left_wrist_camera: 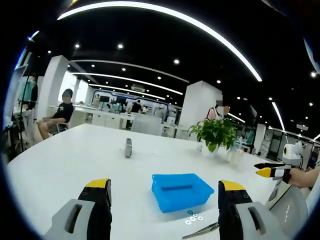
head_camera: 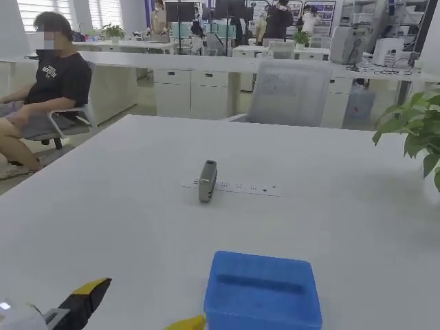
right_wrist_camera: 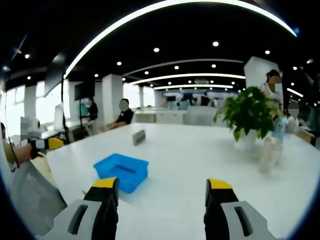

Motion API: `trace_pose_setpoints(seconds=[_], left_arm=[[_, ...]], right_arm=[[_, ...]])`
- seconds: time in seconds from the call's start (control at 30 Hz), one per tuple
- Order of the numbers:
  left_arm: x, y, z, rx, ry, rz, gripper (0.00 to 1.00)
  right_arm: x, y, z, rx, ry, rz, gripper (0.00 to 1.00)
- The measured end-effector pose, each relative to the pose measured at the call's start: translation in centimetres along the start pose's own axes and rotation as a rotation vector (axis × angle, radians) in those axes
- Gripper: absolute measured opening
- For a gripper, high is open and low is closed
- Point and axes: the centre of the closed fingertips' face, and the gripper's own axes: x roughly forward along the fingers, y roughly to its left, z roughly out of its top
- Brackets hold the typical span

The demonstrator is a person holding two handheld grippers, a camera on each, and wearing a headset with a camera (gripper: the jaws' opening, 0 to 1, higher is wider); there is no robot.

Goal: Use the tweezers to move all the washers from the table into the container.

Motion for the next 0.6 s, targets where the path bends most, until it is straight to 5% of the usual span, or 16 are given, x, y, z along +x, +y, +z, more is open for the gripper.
trace_pose_setpoints(seconds=[0.6], left_arm=[[-0.01,-0.04,-0.05,0.001,0.002,-0.003,0.81]], right_arm=[[-0.03,0.09,-0.18,-0.005,0.011,-0.002,0.64]])
